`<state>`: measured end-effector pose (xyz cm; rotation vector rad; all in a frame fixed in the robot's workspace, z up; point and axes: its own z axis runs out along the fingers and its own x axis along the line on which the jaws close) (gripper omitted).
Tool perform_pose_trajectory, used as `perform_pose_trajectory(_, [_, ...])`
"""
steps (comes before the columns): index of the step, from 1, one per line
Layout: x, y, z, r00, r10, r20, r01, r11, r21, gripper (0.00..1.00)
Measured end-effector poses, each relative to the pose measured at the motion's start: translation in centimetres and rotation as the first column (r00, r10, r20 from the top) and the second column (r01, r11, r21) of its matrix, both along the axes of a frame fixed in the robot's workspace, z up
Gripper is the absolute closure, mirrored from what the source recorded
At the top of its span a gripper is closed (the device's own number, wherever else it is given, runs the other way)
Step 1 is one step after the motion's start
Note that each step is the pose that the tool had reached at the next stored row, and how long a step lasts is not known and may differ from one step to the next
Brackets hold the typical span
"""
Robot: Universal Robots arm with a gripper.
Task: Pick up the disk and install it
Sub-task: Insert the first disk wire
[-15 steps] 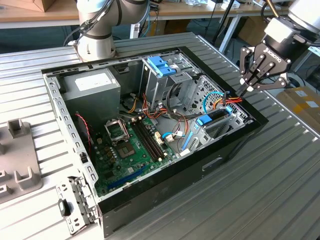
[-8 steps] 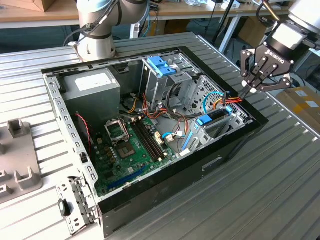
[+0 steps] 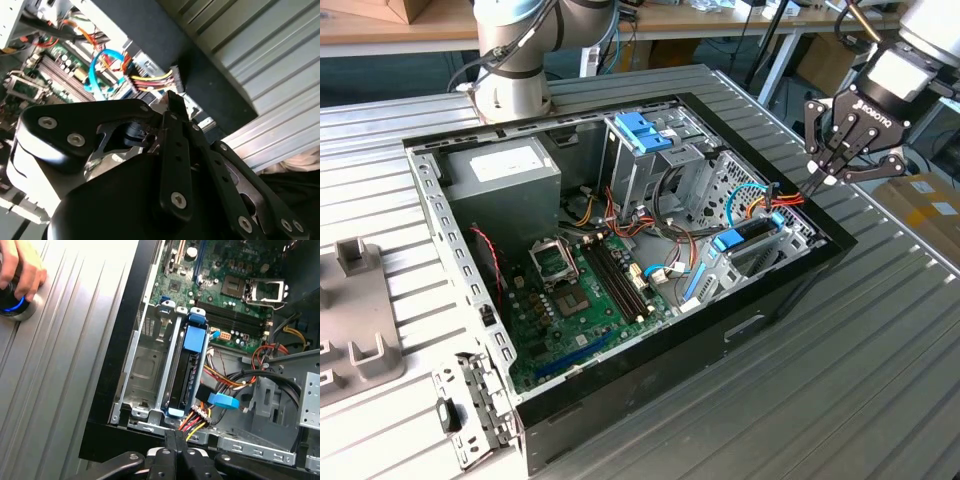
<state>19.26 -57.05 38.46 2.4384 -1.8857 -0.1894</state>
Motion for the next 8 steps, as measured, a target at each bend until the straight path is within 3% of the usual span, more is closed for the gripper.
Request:
perform_pose_trajectory(1, [0.00, 0.00, 0.00, 0.9997, 0.000, 0.0255, 0.000, 1.0000, 0.0002, 0.90])
perform_pose_trajectory(3, [-0.01, 0.00, -0.01, 0.9982, 0.000, 0.0602, 0.000, 1.0000, 0.0007, 0.90])
perform_pose_trajectory(4, [0.00, -0.01, -0.02, 0.9979, 0.000, 0.0654, 0.000, 1.0000, 0.0013, 0.90])
perform_pose_trajectory(8, [0.00, 0.00, -0.02, 0.9978, 0.000, 0.0661, 0.000, 1.0000, 0.0012, 0.90])
